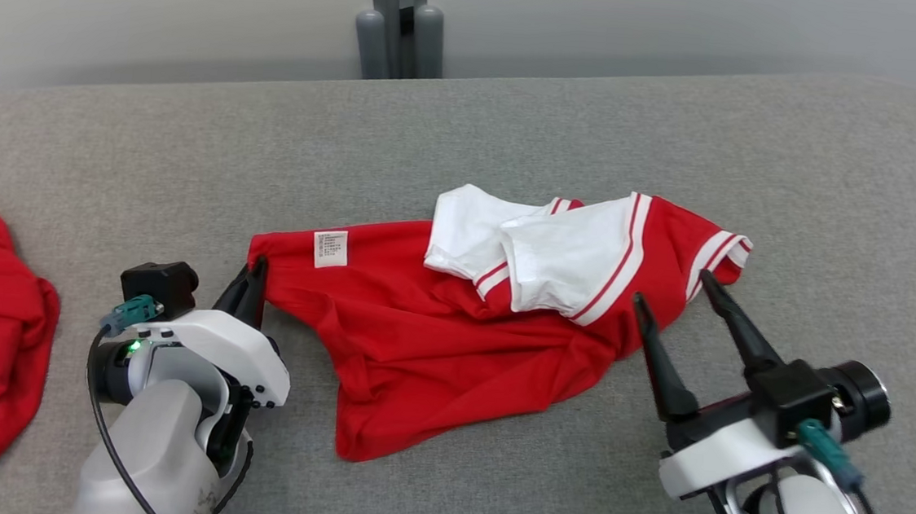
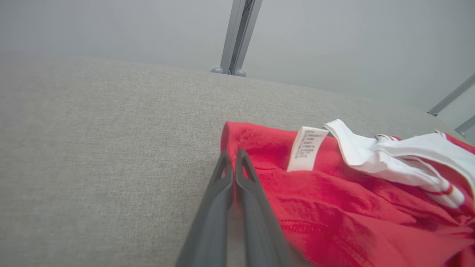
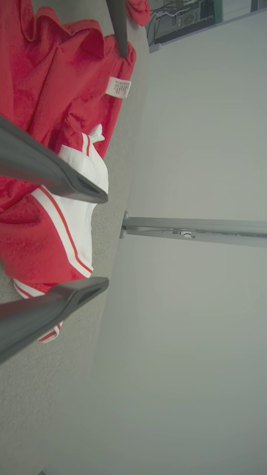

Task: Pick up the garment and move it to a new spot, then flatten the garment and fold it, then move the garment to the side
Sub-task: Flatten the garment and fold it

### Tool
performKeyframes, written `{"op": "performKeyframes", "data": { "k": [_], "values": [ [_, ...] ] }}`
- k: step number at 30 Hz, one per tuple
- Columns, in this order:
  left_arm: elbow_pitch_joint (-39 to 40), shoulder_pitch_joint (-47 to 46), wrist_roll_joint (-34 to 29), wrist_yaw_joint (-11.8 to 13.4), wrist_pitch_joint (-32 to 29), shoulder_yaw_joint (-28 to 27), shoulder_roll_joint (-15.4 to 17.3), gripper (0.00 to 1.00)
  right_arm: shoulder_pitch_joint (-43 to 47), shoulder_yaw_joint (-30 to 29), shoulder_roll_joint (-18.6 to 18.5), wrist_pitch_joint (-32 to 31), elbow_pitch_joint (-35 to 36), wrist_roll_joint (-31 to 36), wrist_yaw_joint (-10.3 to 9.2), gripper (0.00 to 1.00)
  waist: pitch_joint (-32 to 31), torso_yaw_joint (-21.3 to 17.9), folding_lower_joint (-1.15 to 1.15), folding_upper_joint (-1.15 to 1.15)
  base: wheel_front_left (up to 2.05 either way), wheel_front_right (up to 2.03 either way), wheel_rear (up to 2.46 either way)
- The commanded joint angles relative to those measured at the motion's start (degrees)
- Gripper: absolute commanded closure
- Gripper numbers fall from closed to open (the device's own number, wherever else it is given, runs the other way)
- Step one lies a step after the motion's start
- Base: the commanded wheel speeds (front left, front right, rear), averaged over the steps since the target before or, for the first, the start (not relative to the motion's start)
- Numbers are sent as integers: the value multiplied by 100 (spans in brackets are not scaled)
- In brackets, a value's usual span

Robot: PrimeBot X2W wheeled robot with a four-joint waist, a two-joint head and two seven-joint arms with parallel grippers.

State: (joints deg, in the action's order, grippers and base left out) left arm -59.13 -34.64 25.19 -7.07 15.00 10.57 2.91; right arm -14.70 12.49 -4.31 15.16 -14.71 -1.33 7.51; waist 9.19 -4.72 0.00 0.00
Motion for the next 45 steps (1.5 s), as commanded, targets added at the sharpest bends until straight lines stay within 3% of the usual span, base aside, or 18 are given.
{"op": "performKeyframes", "data": {
  "k": [1,7,19,30,37,45],
  "values": [
    [37,26,22,-32,22,28,20,100,-90,75,-87,1,-59,94,-4,0,3,66,0,0,0,0,0],
    [278,133,274,-39,22,402,14,100,-661,769,-303,1,-807,408,-4,0,62,269,0,0,0,0,0],
    [825,52,910,4,17,1362,14,100,-2325,932,-523,0,-2691,-127,-3,0,405,769,0,0,0,0,0],
    [1184,-75,1318,177,17,1930,14,100,-3655,2233,-642,-87,-4617,-667,-4,0,781,1248,0,0,0,0,0],
    [1234,-97,1395,240,17,2042,14,100,-4028,3040,-584,-346,-5239,-1125,-4,0,866,1322,0,0,0,0,0],
    [1266,-147,1445,264,17,2082,14,100,-4317,3699,-619,-804,-5452,-1710,-4,0,952,1316,0,0,0,0,0]
  ]
}}
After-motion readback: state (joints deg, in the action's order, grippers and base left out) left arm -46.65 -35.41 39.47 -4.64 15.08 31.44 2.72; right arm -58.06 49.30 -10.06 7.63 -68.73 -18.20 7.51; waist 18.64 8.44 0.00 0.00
